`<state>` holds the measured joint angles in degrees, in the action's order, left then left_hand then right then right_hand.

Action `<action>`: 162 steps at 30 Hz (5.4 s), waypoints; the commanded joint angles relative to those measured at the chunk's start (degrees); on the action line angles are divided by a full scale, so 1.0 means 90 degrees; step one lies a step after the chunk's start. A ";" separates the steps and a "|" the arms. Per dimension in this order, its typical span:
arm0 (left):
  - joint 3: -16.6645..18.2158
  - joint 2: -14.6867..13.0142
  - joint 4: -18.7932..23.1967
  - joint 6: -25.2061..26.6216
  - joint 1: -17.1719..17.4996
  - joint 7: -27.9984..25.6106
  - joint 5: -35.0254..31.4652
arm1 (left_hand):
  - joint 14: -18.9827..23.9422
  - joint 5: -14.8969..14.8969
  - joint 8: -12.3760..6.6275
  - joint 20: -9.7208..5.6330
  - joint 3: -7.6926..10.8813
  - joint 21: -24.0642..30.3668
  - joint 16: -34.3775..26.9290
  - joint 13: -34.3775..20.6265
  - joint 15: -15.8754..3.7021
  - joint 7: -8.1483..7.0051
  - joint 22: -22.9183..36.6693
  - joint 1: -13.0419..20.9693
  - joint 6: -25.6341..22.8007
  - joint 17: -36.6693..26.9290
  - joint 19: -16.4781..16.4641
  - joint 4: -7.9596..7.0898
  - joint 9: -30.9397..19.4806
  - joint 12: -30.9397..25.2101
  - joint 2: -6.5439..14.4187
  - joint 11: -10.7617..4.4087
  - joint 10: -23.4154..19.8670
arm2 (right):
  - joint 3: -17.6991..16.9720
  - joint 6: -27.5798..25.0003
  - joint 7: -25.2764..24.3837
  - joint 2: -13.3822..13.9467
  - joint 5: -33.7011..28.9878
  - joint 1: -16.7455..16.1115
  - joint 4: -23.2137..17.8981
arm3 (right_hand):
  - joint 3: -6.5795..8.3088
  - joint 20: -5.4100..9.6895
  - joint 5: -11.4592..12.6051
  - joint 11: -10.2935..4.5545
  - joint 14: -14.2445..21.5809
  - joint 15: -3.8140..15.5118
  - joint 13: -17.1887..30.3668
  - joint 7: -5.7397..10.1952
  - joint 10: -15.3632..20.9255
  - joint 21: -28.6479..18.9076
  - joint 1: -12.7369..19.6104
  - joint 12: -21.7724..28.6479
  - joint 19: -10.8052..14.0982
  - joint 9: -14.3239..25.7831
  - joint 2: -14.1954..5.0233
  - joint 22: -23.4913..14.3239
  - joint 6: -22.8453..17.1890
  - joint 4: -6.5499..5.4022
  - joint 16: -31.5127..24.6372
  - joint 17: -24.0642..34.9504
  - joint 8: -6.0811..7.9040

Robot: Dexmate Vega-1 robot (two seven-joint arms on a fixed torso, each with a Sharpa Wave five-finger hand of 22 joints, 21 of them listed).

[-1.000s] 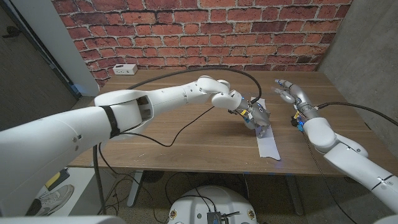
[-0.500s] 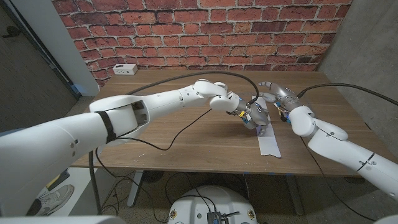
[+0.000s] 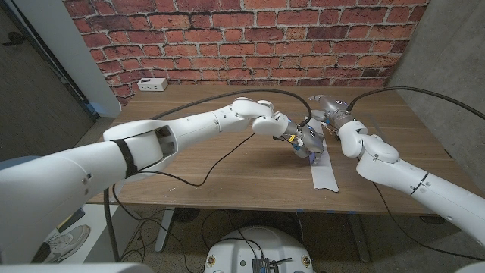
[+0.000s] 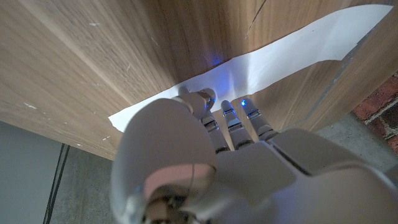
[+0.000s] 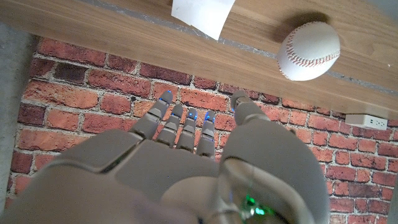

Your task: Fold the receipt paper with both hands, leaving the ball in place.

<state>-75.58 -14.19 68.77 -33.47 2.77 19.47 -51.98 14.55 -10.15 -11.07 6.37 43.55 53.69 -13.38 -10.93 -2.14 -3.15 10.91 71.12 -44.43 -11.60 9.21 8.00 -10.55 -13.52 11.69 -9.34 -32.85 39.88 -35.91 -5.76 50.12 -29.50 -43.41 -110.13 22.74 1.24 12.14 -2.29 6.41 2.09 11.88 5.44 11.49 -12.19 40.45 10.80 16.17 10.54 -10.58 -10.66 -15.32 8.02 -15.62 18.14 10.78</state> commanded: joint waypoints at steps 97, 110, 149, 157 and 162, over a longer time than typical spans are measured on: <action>-0.0164 0.0272 -0.0755 -0.0391 -0.0258 -0.0161 -0.0006 | -0.0200 -0.0002 0.0061 -0.0004 -0.0318 0.0294 0.0069 -0.0032 -0.0775 -0.0177 -0.0015 0.0141 0.0164 -0.0012 0.0094 -0.0235 -0.0043 0.0122 0.0046 -0.0139 0.0096 | 0.0267 -0.0249 0.2517 0.0557 -0.2129 0.0215 -0.0754 | 0.0111 -0.0012 0.0642 -0.0044 0.2335 0.0865 0.0334 -0.0456 0.2633 -0.0608 0.1907 0.1160 0.1090 0.0994 0.0413 -0.0018 -0.4243 0.0187 -0.0665 0.0482 0.2683; -0.0116 0.0204 -0.0599 -0.0265 -0.0208 -0.0140 -0.0073 | -0.0199 -0.0004 0.0061 -0.0021 -0.0336 0.0327 0.0073 -0.0034 -0.0776 -0.0162 -0.0019 0.0151 0.0208 -0.0007 0.0090 -0.0245 -0.0047 0.0128 0.0044 -0.0118 0.0115 | -0.0397 -0.0378 0.2674 0.0928 -0.1924 -0.0417 -0.1397 | 0.0178 -0.0010 0.0629 -0.0039 0.2443 0.0876 0.0304 -0.0514 0.2726 -0.0600 0.1933 0.1153 0.1078 0.1035 0.0434 -0.0015 -0.4236 0.0154 -0.0602 0.0460 0.2780; -0.0121 0.0256 -0.0699 -0.0245 -0.0218 -0.0018 0.0010 | -0.0159 -0.0016 0.0100 0.0006 -0.0407 0.0424 0.0069 -0.0036 -0.0727 -0.0166 -0.0033 0.0176 0.0507 0.0001 0.0095 -0.0254 -0.0051 0.0192 0.0025 -0.0059 0.0326 | -0.2453 -0.1538 0.2025 0.2572 0.0015 -0.2478 -0.3285 | 0.0375 -0.0015 0.0508 0.0081 0.2535 0.0799 0.0264 -0.0592 0.2812 -0.0565 0.1944 0.1091 0.1038 0.1131 0.0397 -0.0006 -0.4065 0.0092 -0.0396 0.0463 0.2982; -0.0089 0.0225 -0.0659 -0.0205 -0.0187 0.0085 0.0099 | -0.0154 -0.0015 0.0100 0.0012 -0.0444 0.0440 0.0066 -0.0035 -0.0709 -0.0193 -0.0037 0.0155 0.0566 -0.0001 0.0085 -0.0266 -0.0051 0.0203 0.0014 -0.0036 0.0375 | -0.3447 -0.1521 0.1868 0.2995 0.1280 -0.3216 -0.3543 | 0.0429 -0.0035 0.0466 0.0174 0.2561 0.0737 0.0280 -0.0666 0.2841 -0.0562 0.1964 0.1097 0.1043 0.1152 0.0399 -0.0005 -0.4026 0.0108 -0.0355 0.0464 0.3028; -0.0002 0.0121 -0.0485 -0.0069 -0.0137 0.0177 0.0148 | -0.0148 -0.0014 0.0103 0.0008 -0.0476 0.0451 0.0060 -0.0035 -0.0700 -0.0204 -0.0041 0.0131 0.0613 -0.0005 0.0076 -0.0285 -0.0051 0.0210 0.0012 -0.0001 0.0411 | -0.3530 -0.1598 0.1713 0.3236 0.1596 -0.3338 -0.3654 | 0.0459 -0.0048 0.0435 0.0213 0.2578 0.0707 0.0292 -0.0693 0.2873 -0.0559 0.1963 0.1107 0.1043 0.1168 0.0387 -0.0004 -0.4004 0.0100 -0.0333 0.0471 0.3060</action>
<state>-76.48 -12.09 62.73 -35.34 0.90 19.70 -51.68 12.88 -10.15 -10.15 6.46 39.66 57.46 -12.71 -11.05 -2.14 -6.44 10.38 72.17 -40.87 -11.46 9.73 5.52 -10.80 -11.73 12.15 -9.52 -29.73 14.06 -49.25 12.37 74.68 -25.12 -68.34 -140.06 26.29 1.11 16.46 -0.79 29.28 2.76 14.26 -0.43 36.94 -17.51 57.64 20.76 25.49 16.82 -6.80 -10.67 -51.05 9.07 -18.84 22.21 36.46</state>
